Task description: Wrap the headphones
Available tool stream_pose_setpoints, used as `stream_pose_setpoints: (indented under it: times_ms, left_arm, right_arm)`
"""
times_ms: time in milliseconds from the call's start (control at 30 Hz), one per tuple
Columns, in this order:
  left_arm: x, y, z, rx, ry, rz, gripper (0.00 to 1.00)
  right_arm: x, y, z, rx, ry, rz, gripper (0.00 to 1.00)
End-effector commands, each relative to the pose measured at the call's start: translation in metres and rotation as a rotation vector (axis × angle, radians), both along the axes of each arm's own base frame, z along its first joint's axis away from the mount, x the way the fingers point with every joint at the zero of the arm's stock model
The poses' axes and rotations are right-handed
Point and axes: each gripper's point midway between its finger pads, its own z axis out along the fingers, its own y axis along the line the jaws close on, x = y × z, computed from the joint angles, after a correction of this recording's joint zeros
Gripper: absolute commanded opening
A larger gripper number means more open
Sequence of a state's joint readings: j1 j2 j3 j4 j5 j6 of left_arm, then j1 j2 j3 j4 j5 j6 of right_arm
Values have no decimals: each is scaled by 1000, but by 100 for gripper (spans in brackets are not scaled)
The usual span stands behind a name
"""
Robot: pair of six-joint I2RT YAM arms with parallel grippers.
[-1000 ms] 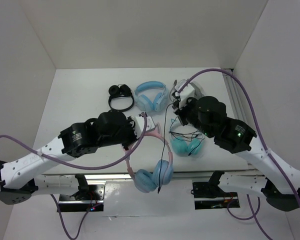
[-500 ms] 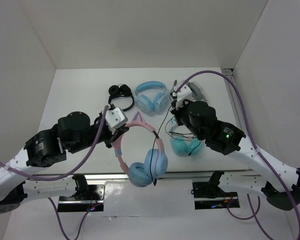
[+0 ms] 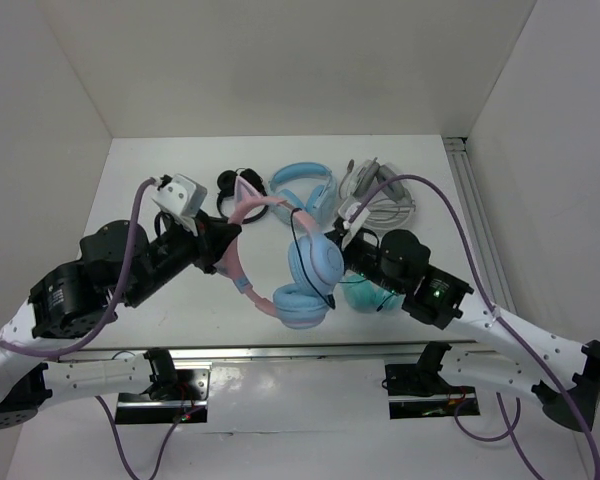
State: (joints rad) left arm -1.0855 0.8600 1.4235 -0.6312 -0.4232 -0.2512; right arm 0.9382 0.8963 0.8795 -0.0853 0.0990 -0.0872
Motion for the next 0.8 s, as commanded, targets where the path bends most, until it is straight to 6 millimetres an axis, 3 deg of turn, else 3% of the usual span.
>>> stream_pose_setpoints:
  times_ms: [0,133,200,233,333,367,400,567,767]
  left_arm:
    - [4,19,71,-406,-7,126,0]
    - [11,29,72,-481,34,210,0]
    - [13,34,72,-504,52,241,0]
    - [15,37,69,-525,71,272,0]
    - [14,45,72,-579,98,304,0]
    - [14,45,72,-579,98,304,0]
    - [14,45,72,-579,98,304,0]
    - [16,39,73,-572,102,296,0]
    - [16,41,72,-587,105,304,0]
  right_arm:
    - [-27,33,24,144,-102,234,2]
    - [-34,51,7,190,-87,332,0]
    - [-40,57,14,251,-112,373,0]
    - [-45,60,3,262,-82,403,0]
    - [-50,64,9,340,-96,437,0]
    - [-55,67,3,344,-88,470,1]
    - [-56,69,11,376,-113,486,6]
    - [-65,78,13,430,-106,560,17]
    - [-73,82,23,522,-125,623,23]
